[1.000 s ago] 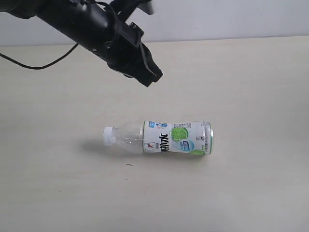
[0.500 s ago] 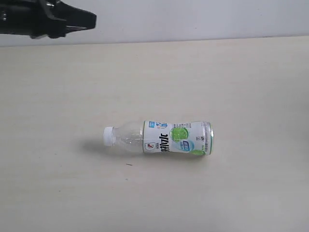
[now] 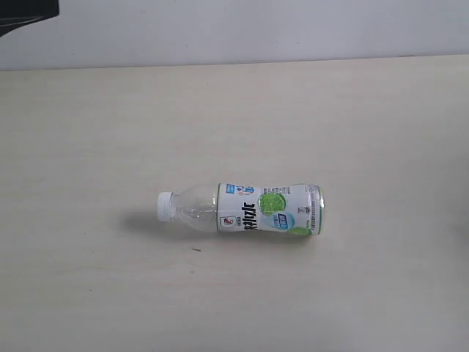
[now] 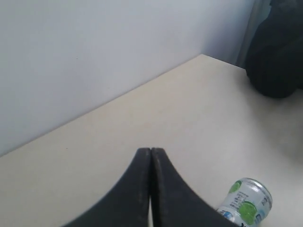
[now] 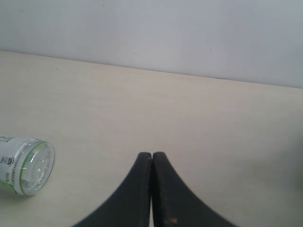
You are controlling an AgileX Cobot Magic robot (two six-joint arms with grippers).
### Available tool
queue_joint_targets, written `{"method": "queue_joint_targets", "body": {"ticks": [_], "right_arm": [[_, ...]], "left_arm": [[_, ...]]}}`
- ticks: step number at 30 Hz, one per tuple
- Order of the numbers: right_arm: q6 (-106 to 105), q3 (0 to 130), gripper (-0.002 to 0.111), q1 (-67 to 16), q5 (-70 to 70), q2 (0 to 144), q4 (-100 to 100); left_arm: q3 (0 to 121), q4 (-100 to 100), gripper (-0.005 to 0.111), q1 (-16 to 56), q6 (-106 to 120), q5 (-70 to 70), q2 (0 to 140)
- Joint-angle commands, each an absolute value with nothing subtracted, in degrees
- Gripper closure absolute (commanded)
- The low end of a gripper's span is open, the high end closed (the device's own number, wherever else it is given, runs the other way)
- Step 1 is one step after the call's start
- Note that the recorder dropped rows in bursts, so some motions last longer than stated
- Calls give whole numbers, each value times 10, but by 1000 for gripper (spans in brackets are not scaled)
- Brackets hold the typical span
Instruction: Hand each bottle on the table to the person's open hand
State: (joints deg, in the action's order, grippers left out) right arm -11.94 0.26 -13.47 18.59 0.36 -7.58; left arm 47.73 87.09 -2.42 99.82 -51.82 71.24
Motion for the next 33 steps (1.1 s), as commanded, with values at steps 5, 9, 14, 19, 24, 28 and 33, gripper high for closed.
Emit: {"method": "queue_joint_targets", "body": {"ticks": [5, 9, 14, 19, 24, 28, 33], "right_arm": [[-121, 0, 108, -133, 179, 0, -76], [-121, 0, 108, -133, 179, 0, -76], [-121, 0, 108, -133, 179, 0, -76], [-121, 0, 108, -133, 179, 0, -76], [-121, 0, 108, -133, 179, 0, -76], [-121, 0, 108, -133, 179, 0, -76], [-121, 0, 108, -133, 170, 0, -76]], "left_arm": [[439, 883, 107, -87, 1000, -513, 650], [426, 894, 107, -104, 991, -494, 636], [425, 865, 107, -114, 944, -478, 634], [425, 857, 107, -114, 941, -475, 634], [425, 857, 107, -114, 942, -475, 634], [425, 857, 107, -114, 942, -475, 634], [425, 857, 107, -114, 942, -475, 634]]}}
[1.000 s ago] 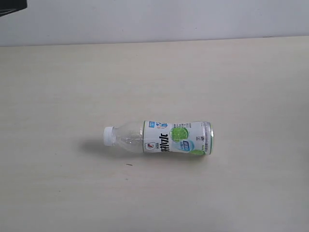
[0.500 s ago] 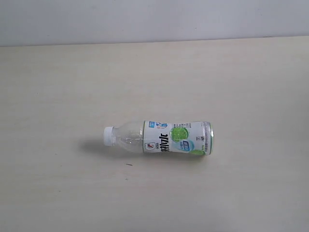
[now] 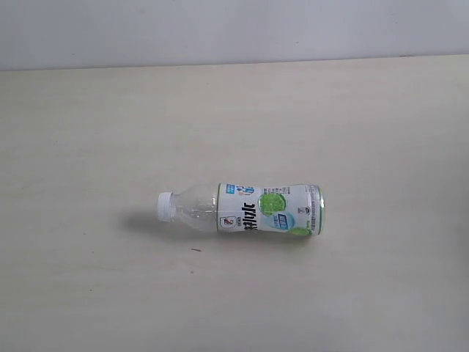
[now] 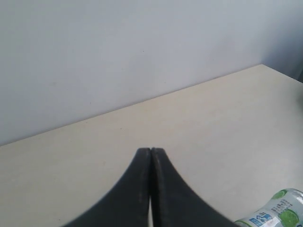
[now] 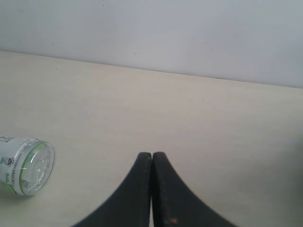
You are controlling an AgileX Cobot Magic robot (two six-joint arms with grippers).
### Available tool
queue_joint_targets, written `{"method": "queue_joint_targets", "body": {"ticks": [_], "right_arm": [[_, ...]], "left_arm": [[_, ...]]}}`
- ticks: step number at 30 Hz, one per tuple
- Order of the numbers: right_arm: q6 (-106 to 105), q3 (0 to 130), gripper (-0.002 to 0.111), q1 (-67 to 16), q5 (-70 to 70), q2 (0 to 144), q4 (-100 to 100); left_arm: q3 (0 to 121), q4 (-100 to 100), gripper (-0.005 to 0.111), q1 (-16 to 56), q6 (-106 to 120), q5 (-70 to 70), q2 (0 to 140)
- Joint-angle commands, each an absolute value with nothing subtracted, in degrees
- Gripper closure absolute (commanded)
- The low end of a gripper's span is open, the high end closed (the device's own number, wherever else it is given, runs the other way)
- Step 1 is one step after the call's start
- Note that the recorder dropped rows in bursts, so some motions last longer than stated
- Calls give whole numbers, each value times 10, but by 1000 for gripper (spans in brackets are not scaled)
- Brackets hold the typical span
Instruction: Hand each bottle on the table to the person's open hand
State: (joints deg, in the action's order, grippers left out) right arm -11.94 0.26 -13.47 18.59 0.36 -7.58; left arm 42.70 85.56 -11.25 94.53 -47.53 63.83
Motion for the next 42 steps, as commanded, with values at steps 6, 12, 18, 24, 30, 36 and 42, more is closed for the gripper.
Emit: {"method": "queue_joint_targets", "body": {"ticks": [6, 12, 18, 24, 30, 36, 42], "right_arm": [[-121, 0, 108, -133, 88, 0, -71], [-108, 0, 108, -133, 0, 0, -87], [30, 0, 108, -133, -126, 0, -175], [53, 25, 108, -133, -199, 10, -175], [53, 169, 108, -133, -151, 172, -159], [29, 449, 108, -133, 143, 475, -116], [-370, 758, 108, -134, 592, 836, -317]], "left_arm": [[425, 857, 107, -114, 942, -475, 634], [425, 857, 107, -114, 942, -475, 634], [425, 857, 107, -114, 942, -475, 634], [425, 857, 107, -114, 942, -475, 634], [425, 857, 107, -114, 942, -475, 634], [425, 857, 107, -114, 942, -475, 634], [425, 857, 107, -114, 942, -475, 634]]}}
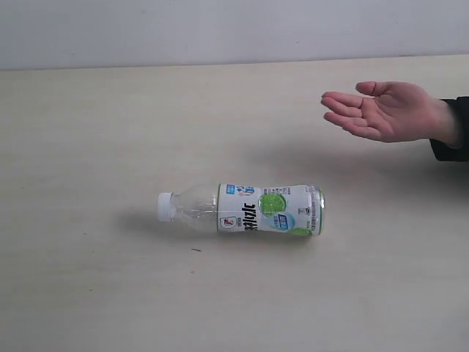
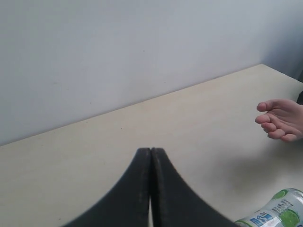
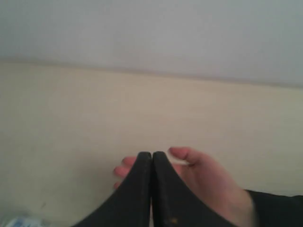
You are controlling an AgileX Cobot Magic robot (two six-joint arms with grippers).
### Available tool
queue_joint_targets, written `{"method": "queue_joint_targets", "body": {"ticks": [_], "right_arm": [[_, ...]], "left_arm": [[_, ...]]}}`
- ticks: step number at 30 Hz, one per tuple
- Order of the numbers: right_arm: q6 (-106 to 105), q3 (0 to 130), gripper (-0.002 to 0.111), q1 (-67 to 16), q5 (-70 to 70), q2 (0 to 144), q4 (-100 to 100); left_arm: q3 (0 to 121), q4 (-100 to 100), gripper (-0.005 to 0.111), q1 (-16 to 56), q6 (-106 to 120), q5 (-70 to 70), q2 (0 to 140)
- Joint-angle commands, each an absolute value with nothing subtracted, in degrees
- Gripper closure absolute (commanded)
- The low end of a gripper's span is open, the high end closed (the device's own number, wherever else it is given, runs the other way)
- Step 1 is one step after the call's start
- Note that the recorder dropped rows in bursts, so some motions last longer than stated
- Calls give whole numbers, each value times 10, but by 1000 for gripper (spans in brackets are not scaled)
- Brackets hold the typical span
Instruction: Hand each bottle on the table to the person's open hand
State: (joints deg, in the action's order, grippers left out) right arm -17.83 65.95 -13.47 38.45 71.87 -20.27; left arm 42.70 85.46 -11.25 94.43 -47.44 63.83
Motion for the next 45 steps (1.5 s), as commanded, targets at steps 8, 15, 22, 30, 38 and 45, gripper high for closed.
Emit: {"method": "queue_joint_targets", "body": {"ticks": [8, 15, 22, 30, 38, 45], "right_arm": [[-484, 799, 108, -328, 700, 1015, -197], [-499, 799, 102, -417, 677, 1040, -103], [-543, 798, 40, -427, 666, 1069, -112], [-559, 798, 24, -427, 586, 1101, -121], [-558, 798, 24, -427, 575, 1132, -134], [-559, 798, 24, -457, 542, 1159, -128]], "left_arm": [[425, 857, 107, -114, 942, -475, 634], [425, 857, 107, -114, 942, -475, 634], [425, 857, 107, -114, 942, -475, 634], [425, 857, 107, -114, 942, -475, 634], [425, 857, 107, -114, 942, -475, 634], [425, 857, 107, -114, 942, -475, 634]]}}
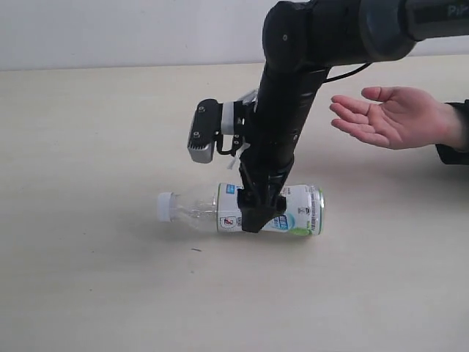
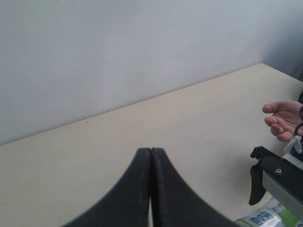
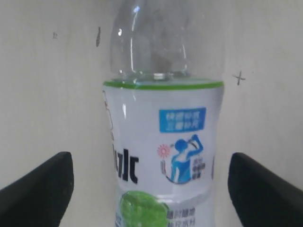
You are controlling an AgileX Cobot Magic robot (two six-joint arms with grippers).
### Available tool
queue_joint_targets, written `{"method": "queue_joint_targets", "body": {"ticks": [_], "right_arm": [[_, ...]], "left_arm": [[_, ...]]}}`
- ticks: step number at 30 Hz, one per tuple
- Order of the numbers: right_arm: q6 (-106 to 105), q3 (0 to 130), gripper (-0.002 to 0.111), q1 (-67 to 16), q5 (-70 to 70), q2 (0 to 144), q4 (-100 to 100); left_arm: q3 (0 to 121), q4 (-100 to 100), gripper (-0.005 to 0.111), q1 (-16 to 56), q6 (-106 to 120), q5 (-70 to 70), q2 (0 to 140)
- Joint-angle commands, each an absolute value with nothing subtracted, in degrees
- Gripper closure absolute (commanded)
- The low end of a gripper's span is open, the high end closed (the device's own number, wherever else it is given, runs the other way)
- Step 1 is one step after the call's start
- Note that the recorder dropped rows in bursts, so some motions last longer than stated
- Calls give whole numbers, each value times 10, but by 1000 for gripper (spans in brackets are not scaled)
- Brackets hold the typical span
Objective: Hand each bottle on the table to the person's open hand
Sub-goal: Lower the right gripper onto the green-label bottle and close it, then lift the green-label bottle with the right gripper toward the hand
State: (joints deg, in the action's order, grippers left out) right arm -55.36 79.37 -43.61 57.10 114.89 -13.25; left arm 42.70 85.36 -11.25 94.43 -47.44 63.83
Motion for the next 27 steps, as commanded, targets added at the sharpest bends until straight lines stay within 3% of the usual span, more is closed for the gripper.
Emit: {"method": "queue_joint_targets", "body": {"ticks": [1, 23, 25, 26, 27], "right_arm": [[-558, 798, 24, -464, 531, 1162, -127], [-537, 798, 25, -483, 479, 1197, -114], [-537, 798, 29, -483, 479, 1197, -114], [-536, 798, 36, -483, 480, 1197, -114], [-534, 798, 52, -483, 482, 1197, -114]], "left_arm": [[425, 857, 107, -114, 942, -475, 634], [425, 857, 107, -114, 942, -475, 634], [425, 857, 107, -114, 942, -475, 634], [425, 857, 107, -114, 942, -475, 634], [425, 857, 107, -114, 942, -475, 634]]}}
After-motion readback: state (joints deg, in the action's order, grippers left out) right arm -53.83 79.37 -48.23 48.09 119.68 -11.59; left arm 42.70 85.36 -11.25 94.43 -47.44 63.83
